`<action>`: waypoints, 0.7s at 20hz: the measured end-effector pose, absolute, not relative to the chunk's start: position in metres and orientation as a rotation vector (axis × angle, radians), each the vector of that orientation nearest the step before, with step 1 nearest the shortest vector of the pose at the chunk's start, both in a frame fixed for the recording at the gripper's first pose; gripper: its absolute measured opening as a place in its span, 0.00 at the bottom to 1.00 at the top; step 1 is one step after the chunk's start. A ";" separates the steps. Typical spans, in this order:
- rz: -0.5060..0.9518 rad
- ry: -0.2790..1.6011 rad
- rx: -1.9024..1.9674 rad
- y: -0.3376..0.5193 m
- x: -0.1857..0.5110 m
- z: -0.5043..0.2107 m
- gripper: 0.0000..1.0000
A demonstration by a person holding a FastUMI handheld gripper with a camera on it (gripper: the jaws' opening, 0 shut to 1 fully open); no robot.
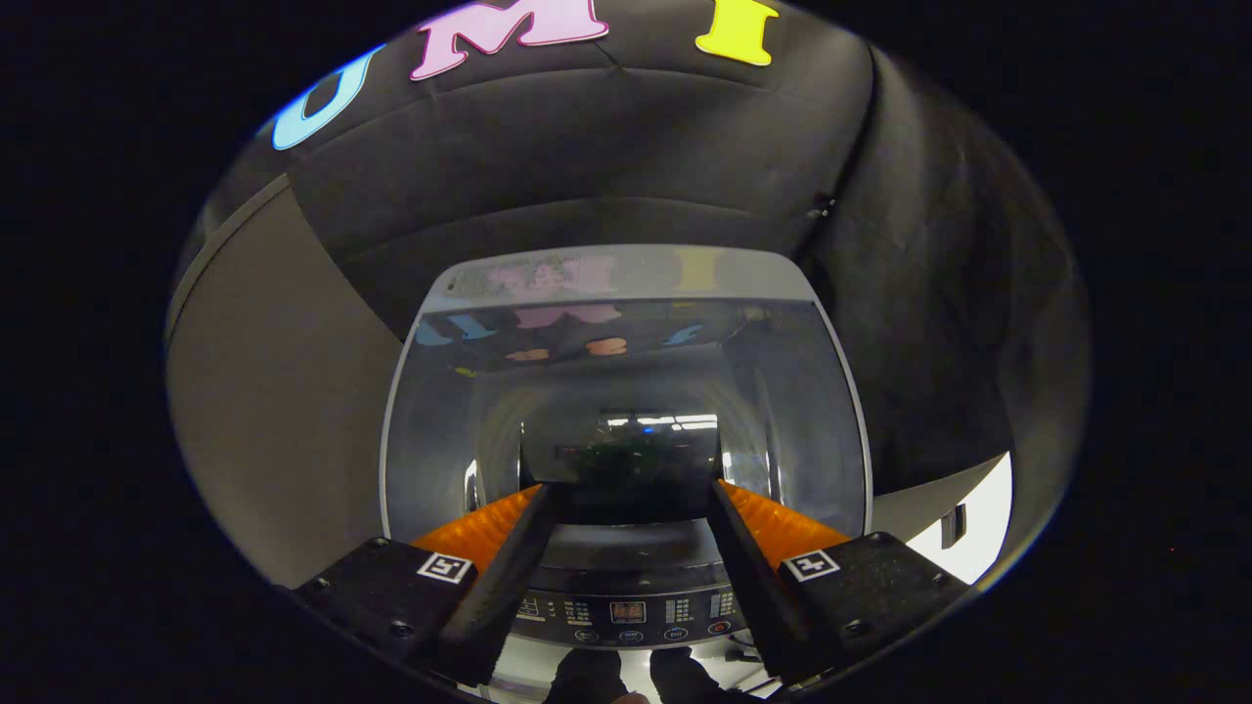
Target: Put the clothes into the washing machine and then close the washing machine lid.
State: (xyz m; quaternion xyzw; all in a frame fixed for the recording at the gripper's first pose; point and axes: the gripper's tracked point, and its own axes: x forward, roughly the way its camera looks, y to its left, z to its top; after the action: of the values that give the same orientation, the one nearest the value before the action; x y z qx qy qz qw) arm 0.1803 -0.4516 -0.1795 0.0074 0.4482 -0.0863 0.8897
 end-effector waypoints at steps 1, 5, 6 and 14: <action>-0.179 0.942 0.019 -0.452 0.177 -0.184 0.99; -0.184 0.961 0.021 -0.454 0.167 -0.189 0.99; -0.172 0.954 0.025 -0.452 0.165 -0.184 0.99; -0.098 0.584 0.044 -0.431 0.188 -0.051 0.99</action>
State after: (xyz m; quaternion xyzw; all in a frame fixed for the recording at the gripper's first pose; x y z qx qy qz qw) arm 0.1885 -0.4310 -0.0512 0.0214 0.2877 -0.0482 0.9563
